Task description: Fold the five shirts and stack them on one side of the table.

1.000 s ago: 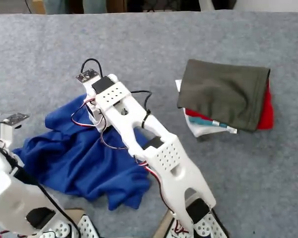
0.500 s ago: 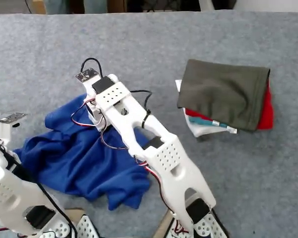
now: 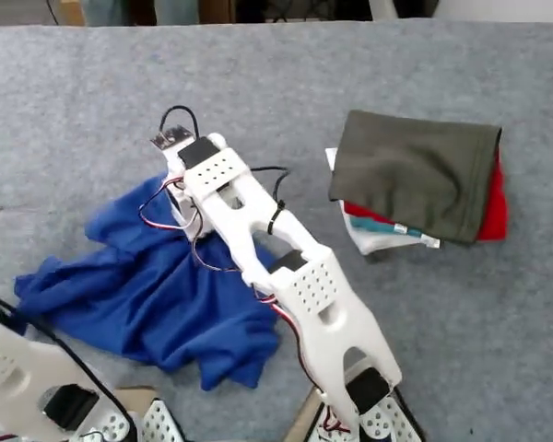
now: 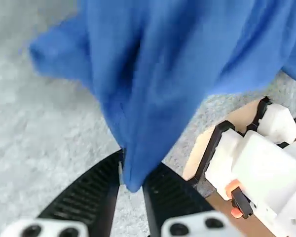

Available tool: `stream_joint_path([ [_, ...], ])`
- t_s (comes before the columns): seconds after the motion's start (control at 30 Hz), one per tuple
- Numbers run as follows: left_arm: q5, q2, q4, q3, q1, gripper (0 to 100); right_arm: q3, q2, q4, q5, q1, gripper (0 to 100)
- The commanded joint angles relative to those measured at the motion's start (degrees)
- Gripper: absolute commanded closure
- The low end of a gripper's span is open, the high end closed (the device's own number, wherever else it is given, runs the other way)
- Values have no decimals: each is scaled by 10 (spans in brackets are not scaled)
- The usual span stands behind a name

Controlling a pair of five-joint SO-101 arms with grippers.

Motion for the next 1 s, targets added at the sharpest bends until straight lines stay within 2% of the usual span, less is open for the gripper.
stream_joint_path([
  [0.0, -14, -4, 10, -24, -27, 971, 9, -9, 74, 47, 18, 981],
  [0.2, -52, -14, 11, -31, -72, 971, 134, -131, 72, 98, 9, 982],
  [0.43, -101, -118, 11, -27, -120, 971, 433, -305, 71, 251, -19, 965],
  [0.57, -106, -154, 11, -17, -117, 971, 473, -362, 71, 261, -26, 815],
  [0.7, -103, -166, 11, 11, -103, 971, 473, -414, 71, 315, -26, 673],
  [0.83, -101, -167, 11, 26, -103, 971, 457, -478, 71, 381, -32, 736],
  [0.97, -100, -167, 11, 26, -106, 971, 381, -502, 71, 400, -44, 810],
])
